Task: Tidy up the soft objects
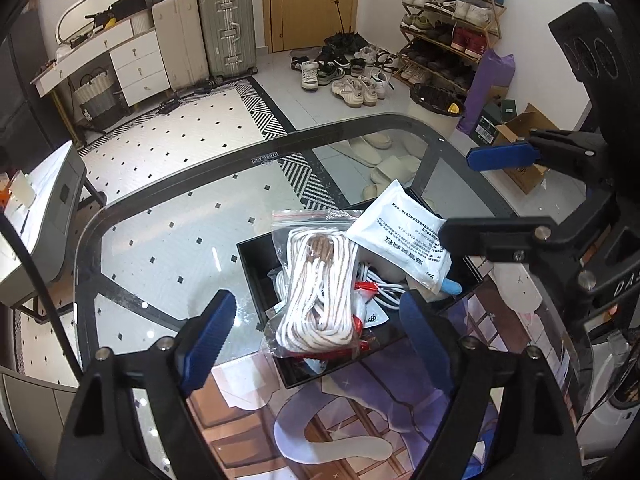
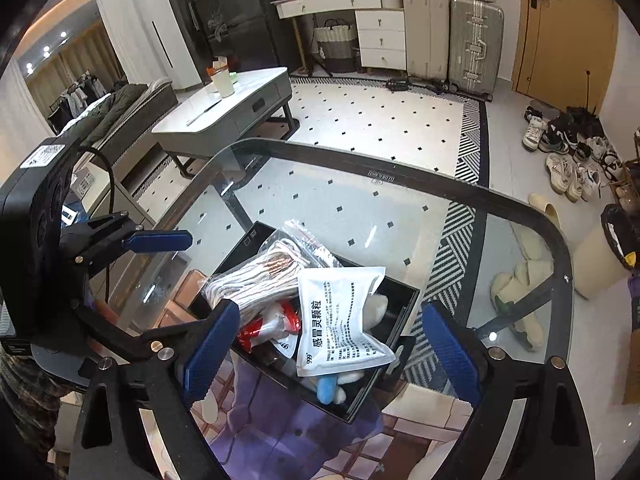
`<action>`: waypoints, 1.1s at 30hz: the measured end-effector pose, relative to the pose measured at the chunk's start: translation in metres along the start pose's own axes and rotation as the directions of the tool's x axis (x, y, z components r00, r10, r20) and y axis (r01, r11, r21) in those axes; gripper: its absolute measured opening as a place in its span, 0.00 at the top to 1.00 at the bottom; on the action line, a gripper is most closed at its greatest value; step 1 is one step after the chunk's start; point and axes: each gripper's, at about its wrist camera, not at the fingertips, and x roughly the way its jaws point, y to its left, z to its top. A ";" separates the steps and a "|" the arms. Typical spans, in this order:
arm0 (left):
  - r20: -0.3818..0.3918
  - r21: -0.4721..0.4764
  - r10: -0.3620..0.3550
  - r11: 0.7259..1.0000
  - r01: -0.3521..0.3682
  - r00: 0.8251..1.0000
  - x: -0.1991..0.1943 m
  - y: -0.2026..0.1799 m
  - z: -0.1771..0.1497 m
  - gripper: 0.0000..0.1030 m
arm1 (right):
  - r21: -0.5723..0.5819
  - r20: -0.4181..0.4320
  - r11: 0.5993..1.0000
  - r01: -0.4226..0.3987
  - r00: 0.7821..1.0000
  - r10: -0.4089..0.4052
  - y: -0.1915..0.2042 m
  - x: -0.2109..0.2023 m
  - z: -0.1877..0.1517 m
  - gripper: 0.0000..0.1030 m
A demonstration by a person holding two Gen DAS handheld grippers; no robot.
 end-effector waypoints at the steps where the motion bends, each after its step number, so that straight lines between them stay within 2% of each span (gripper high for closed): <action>1: 0.009 0.004 0.008 1.000 -0.008 1.000 -0.002 -0.001 -0.002 0.18 | 0.001 0.019 1.000 0.001 1.000 -0.001 -0.001 -0.004 -0.001 0.09; 4: 0.037 -0.022 0.009 1.000 -0.008 0.999 -0.007 0.001 -0.006 0.17 | 0.013 0.070 1.000 0.005 0.997 -0.005 -0.002 -0.012 -0.005 0.08; 7: 0.078 -0.034 0.031 0.999 -0.029 0.996 -0.011 0.003 -0.013 0.00 | 0.003 0.112 0.999 0.040 0.993 -0.040 -0.003 -0.018 -0.014 0.07; 18: 0.162 -0.053 0.042 0.998 -0.033 0.986 -0.016 -0.003 -0.040 0.00 | 0.035 0.219 0.997 0.072 0.973 -0.078 -0.004 -0.021 -0.048 0.05; 23: 0.195 -0.061 0.078 0.996 -0.068 0.978 -0.016 -0.005 -0.048 0.00 | 0.043 0.242 0.995 0.094 0.965 -0.102 -0.003 -0.021 -0.064 0.04; 30: 0.234 -0.103 0.054 0.994 -0.031 0.971 -0.014 -0.006 -0.062 0.00 | 0.066 0.293 0.993 0.093 0.950 -0.109 -0.006 -0.023 -0.084 0.02; 33: 0.265 -0.113 0.062 0.993 -0.033 0.962 -0.014 -0.007 -0.070 0.00 | 0.070 0.310 0.992 0.101 0.943 -0.117 -0.005 -0.022 -0.095 0.02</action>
